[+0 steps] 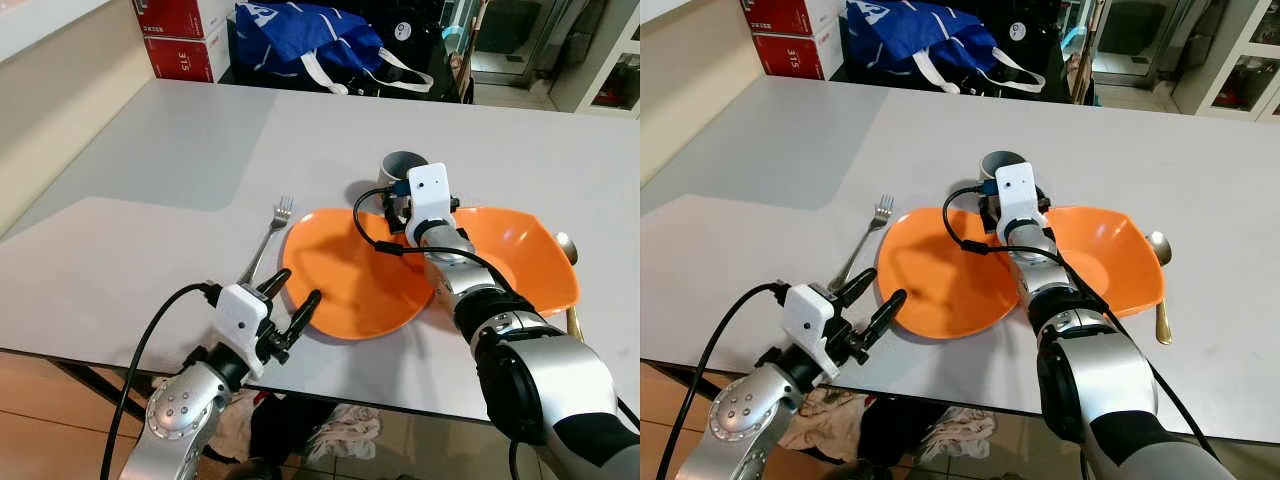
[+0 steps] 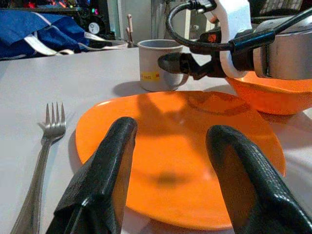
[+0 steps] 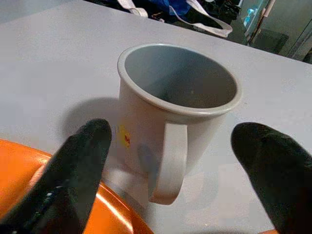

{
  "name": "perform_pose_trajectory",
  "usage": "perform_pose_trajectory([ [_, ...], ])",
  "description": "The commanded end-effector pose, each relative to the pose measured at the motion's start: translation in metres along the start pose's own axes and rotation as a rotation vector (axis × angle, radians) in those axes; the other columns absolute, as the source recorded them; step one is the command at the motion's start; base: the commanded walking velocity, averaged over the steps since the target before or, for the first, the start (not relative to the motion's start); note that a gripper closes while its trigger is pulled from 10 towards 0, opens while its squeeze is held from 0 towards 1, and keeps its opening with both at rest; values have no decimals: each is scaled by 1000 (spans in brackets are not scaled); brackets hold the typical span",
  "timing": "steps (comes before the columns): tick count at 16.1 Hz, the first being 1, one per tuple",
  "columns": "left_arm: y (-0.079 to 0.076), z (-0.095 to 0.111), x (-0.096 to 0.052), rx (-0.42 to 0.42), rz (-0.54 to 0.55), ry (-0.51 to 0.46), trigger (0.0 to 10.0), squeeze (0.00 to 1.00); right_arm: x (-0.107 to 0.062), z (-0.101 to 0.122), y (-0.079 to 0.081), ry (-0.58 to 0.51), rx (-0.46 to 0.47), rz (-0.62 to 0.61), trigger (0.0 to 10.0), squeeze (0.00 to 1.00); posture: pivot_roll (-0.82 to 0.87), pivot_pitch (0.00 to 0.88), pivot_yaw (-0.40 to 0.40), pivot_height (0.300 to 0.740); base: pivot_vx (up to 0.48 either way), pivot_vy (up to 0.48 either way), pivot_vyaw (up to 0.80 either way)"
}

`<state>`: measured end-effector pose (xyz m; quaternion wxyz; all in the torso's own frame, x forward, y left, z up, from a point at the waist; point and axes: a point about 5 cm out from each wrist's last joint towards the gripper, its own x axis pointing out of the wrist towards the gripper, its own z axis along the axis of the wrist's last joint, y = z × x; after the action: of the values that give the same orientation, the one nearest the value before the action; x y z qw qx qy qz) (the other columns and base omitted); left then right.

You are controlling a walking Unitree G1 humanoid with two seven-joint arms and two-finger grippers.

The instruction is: Setting the table

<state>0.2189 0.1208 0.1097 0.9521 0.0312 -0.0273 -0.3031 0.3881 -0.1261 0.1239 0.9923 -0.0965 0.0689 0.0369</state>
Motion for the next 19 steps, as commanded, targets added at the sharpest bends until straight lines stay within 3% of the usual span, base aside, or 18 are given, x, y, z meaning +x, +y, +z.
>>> perform_pose_trajectory([
  [1, -1, 5, 2, 3, -11, -17, 10000, 0, 0, -2, -2, 18, 11, -6, 10000, 1000, 79, 22, 1, 740, 0, 0, 0],
  [4, 0, 6, 3, 3, -15, -17, 10000, 0, 0, -3, 0, 17, 4, -4, 10000, 1000, 76, 20, 4, 740, 0, 0, 0],
  [5, 1, 6, 4, 6, -16, -16, 10000, 0, 0, 0, 1, 6, 2, -4, 10000, 0, 73, 20, 8, 740, 0, 0, 0],
  [13, 3, 5, 10, -2, -29, -18, 10000, 0, 2, 8, -2, -28, 8, -12, 10000, 0, 48, 14, 16, 740, 0, 0, 0],
  [19, 6, 5, 12, -4, -12, -14, 10000, 0, 5, 26, 3, -96, 44, 19, 10000, 0, 23, 13, 24, 740, 0, 0, 0],
])
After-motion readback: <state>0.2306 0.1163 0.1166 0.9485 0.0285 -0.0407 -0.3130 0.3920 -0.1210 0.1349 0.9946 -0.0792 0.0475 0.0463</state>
